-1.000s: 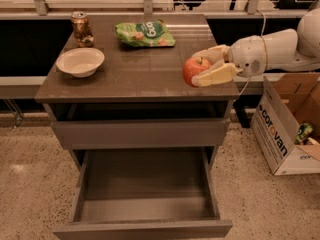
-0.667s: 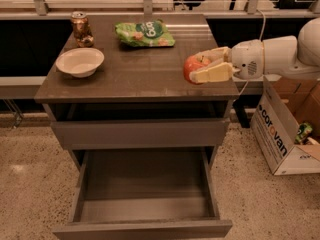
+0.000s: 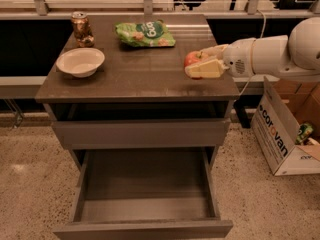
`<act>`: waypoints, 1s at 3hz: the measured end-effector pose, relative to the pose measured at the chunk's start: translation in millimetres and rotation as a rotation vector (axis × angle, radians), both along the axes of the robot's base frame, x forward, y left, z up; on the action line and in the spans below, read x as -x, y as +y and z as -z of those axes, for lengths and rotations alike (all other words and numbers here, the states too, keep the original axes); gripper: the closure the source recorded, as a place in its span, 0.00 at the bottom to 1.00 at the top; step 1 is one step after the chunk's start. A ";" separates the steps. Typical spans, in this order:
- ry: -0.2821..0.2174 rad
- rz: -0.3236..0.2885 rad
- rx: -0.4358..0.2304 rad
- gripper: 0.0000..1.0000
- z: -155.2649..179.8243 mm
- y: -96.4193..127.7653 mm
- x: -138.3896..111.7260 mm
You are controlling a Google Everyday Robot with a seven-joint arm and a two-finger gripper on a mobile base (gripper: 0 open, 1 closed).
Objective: Pick apple from middle drawer and place on counter
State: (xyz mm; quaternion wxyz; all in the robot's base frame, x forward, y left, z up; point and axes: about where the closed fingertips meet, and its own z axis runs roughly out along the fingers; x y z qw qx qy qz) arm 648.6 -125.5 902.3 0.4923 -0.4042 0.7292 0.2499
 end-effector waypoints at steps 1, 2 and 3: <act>0.003 0.084 0.064 1.00 9.0 -7.8 -17.8; 0.016 0.102 0.110 0.83 20.6 -12.2 -32.0; 0.031 0.095 0.147 0.60 31.5 -11.4 -40.8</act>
Offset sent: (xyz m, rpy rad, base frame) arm 0.0479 -0.0229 -0.0331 -0.1665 0.0323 -0.1255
